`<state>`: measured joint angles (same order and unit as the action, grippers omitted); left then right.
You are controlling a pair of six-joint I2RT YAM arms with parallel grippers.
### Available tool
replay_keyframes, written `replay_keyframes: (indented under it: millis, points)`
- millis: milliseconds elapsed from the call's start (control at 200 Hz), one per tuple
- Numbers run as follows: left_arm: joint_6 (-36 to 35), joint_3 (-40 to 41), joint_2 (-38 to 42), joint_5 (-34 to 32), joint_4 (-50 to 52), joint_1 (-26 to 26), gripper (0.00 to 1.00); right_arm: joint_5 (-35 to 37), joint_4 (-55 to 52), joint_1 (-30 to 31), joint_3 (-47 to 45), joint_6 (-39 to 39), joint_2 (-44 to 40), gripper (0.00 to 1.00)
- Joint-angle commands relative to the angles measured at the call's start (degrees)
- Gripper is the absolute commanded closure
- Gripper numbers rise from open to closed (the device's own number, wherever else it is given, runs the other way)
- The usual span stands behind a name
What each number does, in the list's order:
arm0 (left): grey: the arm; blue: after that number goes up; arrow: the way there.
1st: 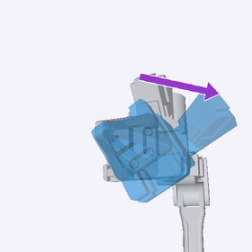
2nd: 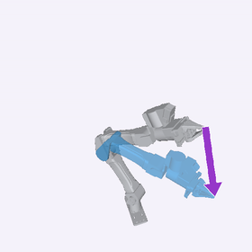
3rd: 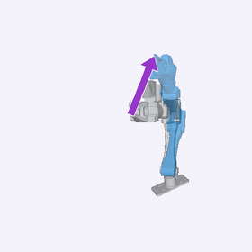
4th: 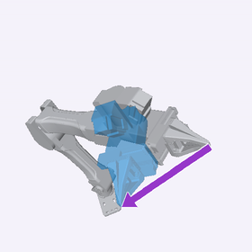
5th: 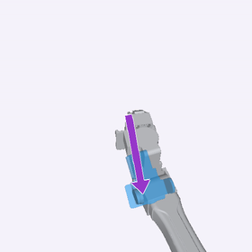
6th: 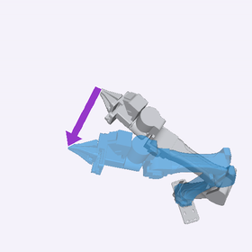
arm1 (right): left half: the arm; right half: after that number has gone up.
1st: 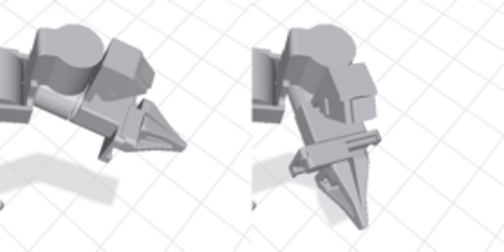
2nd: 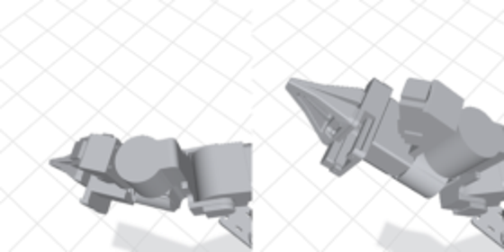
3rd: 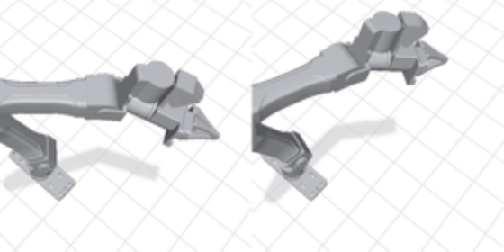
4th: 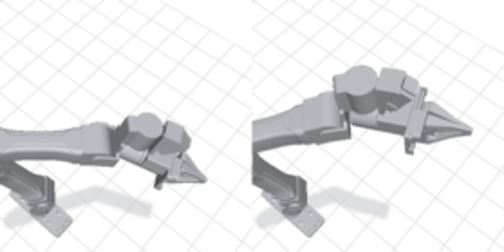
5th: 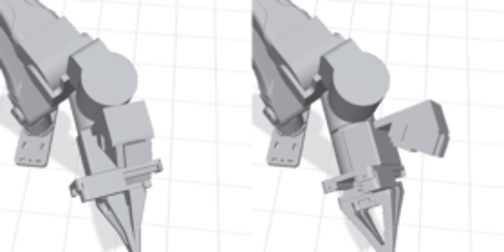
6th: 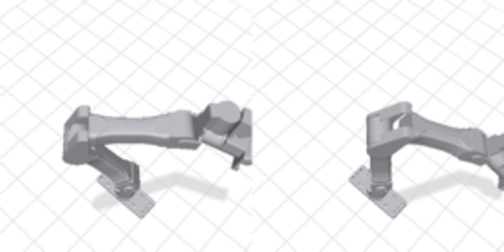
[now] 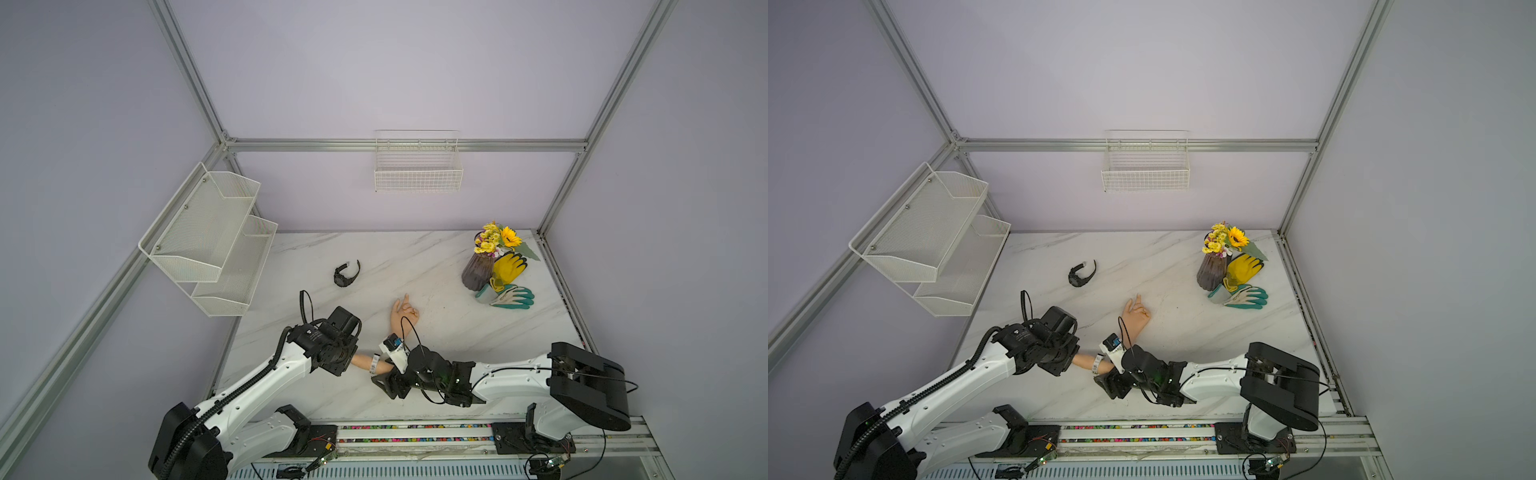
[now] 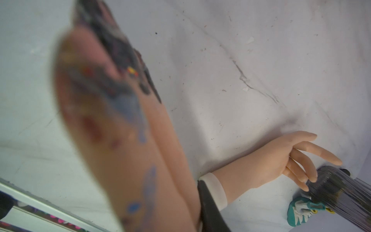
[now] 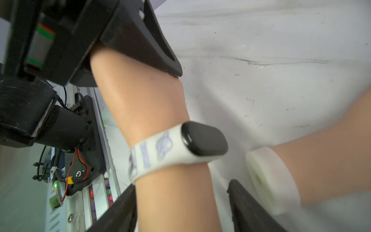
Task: Take off the watch
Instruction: Place the hand at the center of the board.
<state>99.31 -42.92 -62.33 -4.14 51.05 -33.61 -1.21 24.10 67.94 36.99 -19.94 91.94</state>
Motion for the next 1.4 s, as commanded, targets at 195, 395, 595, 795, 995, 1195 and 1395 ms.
replay_keyframes:
  millis: [195,395,595,795,995,1195,1395]
  points:
    - [-10.0,-2.6,-0.3,-0.3,-0.6,3.1,0.42,-9.8,11.3,0.3,1.8,-6.2,6.4,0.77]
    - [-23.5,-8.2,0.6,-9.4,0.2,3.1,0.00,-20.5,19.7,-3.0,-1.4,-22.4,11.2,0.84]
    - [-30.2,-8.0,2.6,-10.7,0.7,2.6,0.00,-29.4,30.1,-4.7,-2.0,-36.1,18.0,0.85]
    - [-32.5,-4.0,5.7,-11.5,1.5,0.8,0.00,-17.4,22.9,-4.9,-2.0,-36.9,14.1,0.17]
    - [-30.7,0.4,9.3,-11.2,6.0,-2.0,0.00,-4.0,9.8,-4.9,-2.5,-35.1,4.4,0.03]
    - [-23.9,8.5,18.2,-4.6,4.9,-2.9,0.00,14.2,-8.0,-3.3,2.9,-26.9,-2.4,0.03]
    - [-14.3,22.8,27.1,10.2,-18.6,-3.0,0.10,18.9,-4.6,-1.1,1.9,-18.8,-7.6,0.03]
